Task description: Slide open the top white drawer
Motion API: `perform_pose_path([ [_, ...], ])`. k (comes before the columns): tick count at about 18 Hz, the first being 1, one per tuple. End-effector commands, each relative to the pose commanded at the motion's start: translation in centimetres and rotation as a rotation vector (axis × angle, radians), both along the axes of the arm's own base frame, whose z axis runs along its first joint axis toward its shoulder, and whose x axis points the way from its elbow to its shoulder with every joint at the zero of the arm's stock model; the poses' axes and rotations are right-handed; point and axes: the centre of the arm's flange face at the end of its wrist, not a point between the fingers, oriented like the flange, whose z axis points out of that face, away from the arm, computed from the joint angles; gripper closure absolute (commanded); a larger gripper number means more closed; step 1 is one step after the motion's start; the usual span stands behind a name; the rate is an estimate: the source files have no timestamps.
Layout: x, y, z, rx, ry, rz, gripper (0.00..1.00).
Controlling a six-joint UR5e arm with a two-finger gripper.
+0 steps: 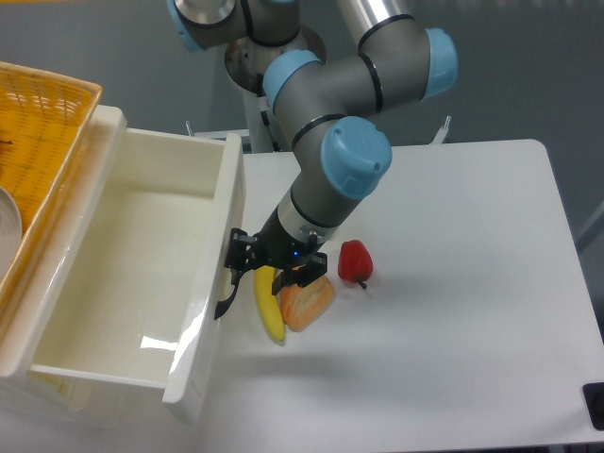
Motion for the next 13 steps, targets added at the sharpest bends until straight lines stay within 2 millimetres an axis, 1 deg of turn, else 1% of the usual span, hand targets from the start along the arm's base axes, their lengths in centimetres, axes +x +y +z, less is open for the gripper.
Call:
perform_pose_path([
  [2,-0.5,-0.4,0.5,0.006,0.008,0.009,0.01],
  [6,-2.6,-1.9,1.4,0.018,0.023,0.051,0.00],
  [9,-4.6,-3.4,1.5,0.022,0.033,0.081,0.00],
  [13,-6.8,-5.6,1.2,0.047,0.077,0.014,0.00],
])
